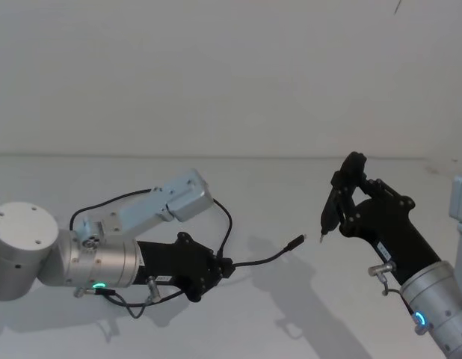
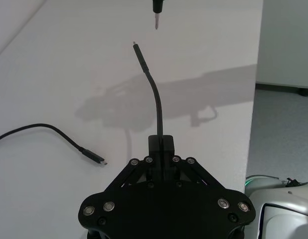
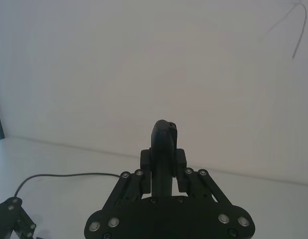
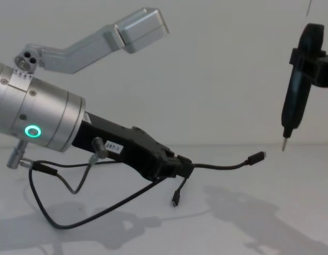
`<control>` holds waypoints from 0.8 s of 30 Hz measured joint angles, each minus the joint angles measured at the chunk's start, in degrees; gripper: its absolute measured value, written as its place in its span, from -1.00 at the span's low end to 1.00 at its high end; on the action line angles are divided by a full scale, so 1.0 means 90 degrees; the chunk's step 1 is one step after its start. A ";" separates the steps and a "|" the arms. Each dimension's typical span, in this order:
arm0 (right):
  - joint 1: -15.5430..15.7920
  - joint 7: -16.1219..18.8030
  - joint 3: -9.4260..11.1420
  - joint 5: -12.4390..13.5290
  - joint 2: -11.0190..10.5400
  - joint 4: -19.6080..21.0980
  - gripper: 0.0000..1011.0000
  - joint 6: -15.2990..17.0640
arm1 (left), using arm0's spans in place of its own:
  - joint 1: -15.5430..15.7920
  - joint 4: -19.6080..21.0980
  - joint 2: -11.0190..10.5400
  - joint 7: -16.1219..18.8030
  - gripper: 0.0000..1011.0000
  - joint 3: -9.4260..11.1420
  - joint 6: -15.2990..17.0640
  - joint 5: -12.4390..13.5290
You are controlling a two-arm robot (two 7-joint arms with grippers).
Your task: Pick up the data cable with the one hand.
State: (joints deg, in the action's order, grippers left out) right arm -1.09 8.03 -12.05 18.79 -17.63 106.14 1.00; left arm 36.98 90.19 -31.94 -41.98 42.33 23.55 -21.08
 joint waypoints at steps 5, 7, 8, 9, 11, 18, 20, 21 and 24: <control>-0.0103 0.0081 -0.0016 -0.0012 0.0036 -0.0004 -0.45 -0.0053 | -0.0002 0.0046 -0.0061 -0.0023 -0.94 -0.0026 -0.0094 -0.0013; -0.0147 0.0115 -0.0024 -0.0021 0.0050 -0.0025 -0.45 -0.0073 | -0.0004 0.0058 -0.0079 -0.0030 -0.94 -0.0034 -0.0122 -0.0018; -0.0159 0.0120 -0.0027 -0.0024 0.0055 -0.0032 -0.45 -0.0075 | -0.0004 0.0063 -0.0086 -0.0032 -0.94 -0.0036 -0.0130 -0.0020; -0.0172 0.0131 -0.0031 -0.0030 0.0059 -0.0042 -0.45 -0.0081 | -0.0004 0.0068 -0.0092 -0.0034 -0.94 -0.0039 -0.0139 -0.0022; -0.0210 0.0162 -0.0043 -0.0043 0.0078 -0.0078 -0.45 -0.0096 | -0.0006 0.0078 -0.0107 -0.0040 -0.94 -0.0045 -0.0160 -0.0026; -0.0306 0.0244 -0.0078 -0.0085 0.0132 -0.0204 -0.45 -0.0129 | -0.0010 0.0101 -0.0137 -0.0053 -0.94 -0.0058 -0.0205 -0.0033; -0.0335 0.0272 -0.0091 -0.0096 0.0151 -0.0254 -0.45 -0.0140 | -0.0011 0.0105 -0.0143 -0.0055 -0.94 -0.0060 -0.0218 -0.0035; -0.0335 0.0272 -0.0091 -0.0096 0.0151 -0.0254 -0.45 -0.0140 | -0.0011 0.0105 -0.0143 -0.0055 -0.94 -0.0060 -0.0218 -0.0035; -0.0371 0.0320 -0.0104 -0.0115 0.0177 -0.0325 -0.45 -0.0153 | -0.0011 0.0113 -0.0153 -0.0057 -0.94 -0.0063 -0.0229 -0.0037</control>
State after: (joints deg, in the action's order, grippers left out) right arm -4.43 10.92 -12.98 17.75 -16.03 103.21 -0.38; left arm 36.88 91.21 -33.32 -42.49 41.76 21.49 -21.41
